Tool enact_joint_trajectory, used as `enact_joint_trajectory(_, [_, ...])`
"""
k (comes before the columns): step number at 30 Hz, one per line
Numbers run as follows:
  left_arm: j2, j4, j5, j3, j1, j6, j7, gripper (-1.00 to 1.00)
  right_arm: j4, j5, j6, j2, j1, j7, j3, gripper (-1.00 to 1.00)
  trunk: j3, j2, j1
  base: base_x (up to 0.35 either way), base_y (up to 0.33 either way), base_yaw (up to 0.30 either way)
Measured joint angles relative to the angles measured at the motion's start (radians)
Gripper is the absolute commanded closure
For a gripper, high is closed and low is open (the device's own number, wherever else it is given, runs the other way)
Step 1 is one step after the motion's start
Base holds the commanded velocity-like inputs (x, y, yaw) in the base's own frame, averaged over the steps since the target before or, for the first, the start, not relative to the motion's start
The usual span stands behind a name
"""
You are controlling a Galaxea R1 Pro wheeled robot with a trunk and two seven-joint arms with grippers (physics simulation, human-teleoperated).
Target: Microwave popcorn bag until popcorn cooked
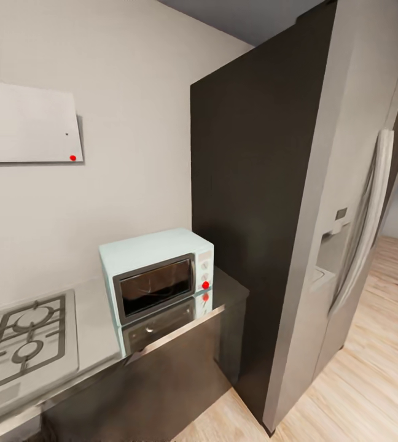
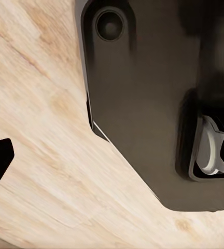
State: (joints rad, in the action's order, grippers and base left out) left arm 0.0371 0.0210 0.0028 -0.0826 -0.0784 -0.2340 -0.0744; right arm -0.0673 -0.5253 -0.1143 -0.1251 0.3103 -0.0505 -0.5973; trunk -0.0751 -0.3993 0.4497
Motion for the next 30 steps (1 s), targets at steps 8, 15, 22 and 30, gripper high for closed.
enact_joint_trajectory(8, [-0.003, 0.000, 0.000, 0.000, 0.000, 0.001, 0.000, -1.00, 0.000, 0.001, -0.001, 0.005, 0.000, -0.008, 0.001, -1.00, 0.000, 0.000, 0.000, 0.000, 0.000, 0.286])
enact_joint_trajectory(15, [-0.005, 0.000, 0.000, 0.000, 0.000, 0.001, 0.000, -1.00, 0.000, 0.000, -0.001, 0.005, 0.000, -0.008, 0.001, -1.00, 0.000, 0.000, 0.000, 0.000, 0.000, 0.281])
enact_joint_trajectory(22, [-0.005, 0.000, 0.001, 0.001, 0.000, 0.002, -0.001, -1.00, 0.000, 0.000, -0.002, 0.006, 0.000, -0.008, 0.001, -1.00, 0.000, 0.000, 0.000, 0.000, 0.000, 0.280])
enact_joint_trajectory(30, [-0.005, 0.000, 0.002, 0.001, 0.000, 0.013, 0.000, -1.00, 0.000, 0.000, -0.003, 0.012, 0.000, -0.008, 0.003, -1.00, 0.000, 0.000, 0.000, 0.000, -0.037, 0.280])
